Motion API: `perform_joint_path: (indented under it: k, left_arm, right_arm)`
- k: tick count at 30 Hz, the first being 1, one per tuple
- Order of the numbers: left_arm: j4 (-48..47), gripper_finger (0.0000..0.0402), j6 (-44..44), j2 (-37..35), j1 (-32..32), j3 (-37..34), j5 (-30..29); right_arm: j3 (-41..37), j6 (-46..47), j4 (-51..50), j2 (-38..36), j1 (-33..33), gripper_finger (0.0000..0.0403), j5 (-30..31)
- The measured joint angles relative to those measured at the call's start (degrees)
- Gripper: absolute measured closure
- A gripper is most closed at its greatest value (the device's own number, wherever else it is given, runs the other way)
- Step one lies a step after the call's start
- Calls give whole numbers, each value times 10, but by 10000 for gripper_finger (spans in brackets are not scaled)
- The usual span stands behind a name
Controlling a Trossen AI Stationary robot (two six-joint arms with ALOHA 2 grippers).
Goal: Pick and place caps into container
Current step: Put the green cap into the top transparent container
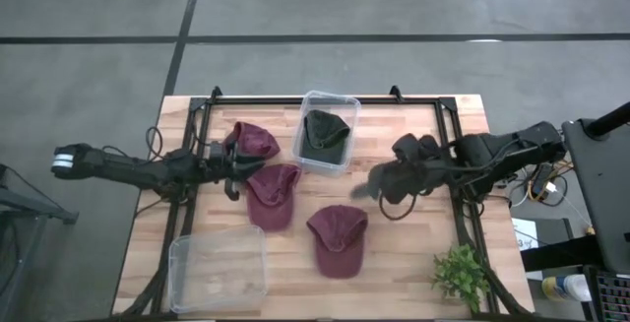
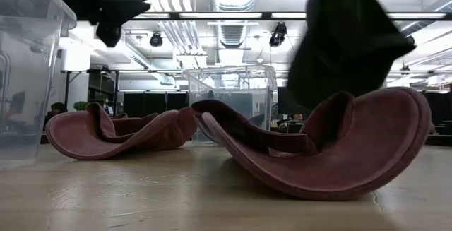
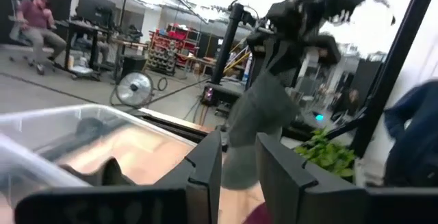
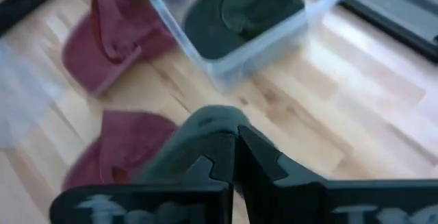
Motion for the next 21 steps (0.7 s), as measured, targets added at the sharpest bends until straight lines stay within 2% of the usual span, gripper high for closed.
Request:
perform_joint_path:
  k: [6,21]
  left_arm:
    - [1,316,80,83,0,65,-3]
    - [-8,316,179,323,0,251,-5]
  right_arm:
    - [48,-37,0,0,-32,394,11]
    - [116,-76,3,1,-49,394,15]
